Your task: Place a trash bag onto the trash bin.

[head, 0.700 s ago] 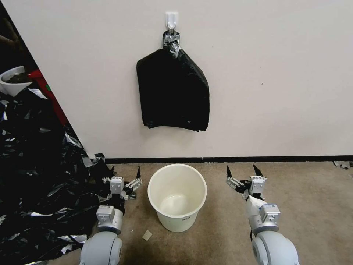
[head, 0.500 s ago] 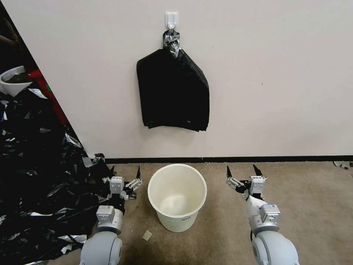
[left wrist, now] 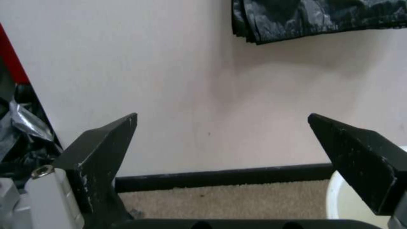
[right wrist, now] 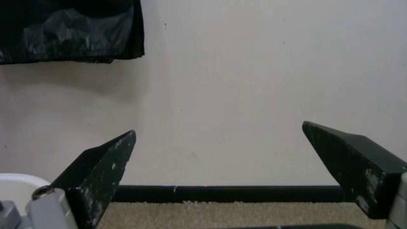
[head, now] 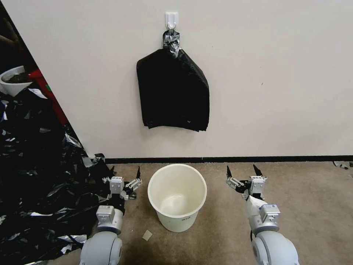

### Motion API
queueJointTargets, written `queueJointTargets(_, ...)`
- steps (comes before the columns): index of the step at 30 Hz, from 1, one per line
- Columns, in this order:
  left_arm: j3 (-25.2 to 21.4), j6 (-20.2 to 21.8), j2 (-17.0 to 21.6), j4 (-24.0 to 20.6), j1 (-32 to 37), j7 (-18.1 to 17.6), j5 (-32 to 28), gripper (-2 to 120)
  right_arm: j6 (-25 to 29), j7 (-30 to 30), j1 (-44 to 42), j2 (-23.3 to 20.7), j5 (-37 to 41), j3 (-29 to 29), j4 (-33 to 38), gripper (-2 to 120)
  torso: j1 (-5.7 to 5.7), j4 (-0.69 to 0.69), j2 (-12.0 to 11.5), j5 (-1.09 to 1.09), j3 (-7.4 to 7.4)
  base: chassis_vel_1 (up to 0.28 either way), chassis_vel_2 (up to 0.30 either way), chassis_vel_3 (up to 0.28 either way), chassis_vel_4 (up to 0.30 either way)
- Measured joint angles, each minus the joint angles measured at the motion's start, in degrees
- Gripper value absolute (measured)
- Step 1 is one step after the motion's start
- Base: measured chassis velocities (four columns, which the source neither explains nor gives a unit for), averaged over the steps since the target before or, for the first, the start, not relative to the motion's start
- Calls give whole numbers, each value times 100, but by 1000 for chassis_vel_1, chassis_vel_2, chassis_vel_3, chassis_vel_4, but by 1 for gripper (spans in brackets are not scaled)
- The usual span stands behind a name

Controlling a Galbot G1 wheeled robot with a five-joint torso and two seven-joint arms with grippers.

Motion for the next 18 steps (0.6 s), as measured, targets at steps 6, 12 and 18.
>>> queueJointTargets(6, 0, 0, 0, 0, 0, 0, 0, 100, 0, 0, 0, 0, 0, 0, 0, 100, 0, 0, 0, 0, 0, 0, 0, 0, 0)
queueJointTargets(12, 0, 0, 0, 0, 0, 0, 0, 100, 0, 0, 0, 0, 0, 0, 0, 100, 0, 0, 0, 0, 0, 0, 0, 0, 0)
queueJointTargets(18, 0, 0, 0, 0, 0, 0, 0, 100, 0, 0, 0, 0, 0, 0, 0, 100, 0, 0, 0, 0, 0, 0, 0, 0, 0)
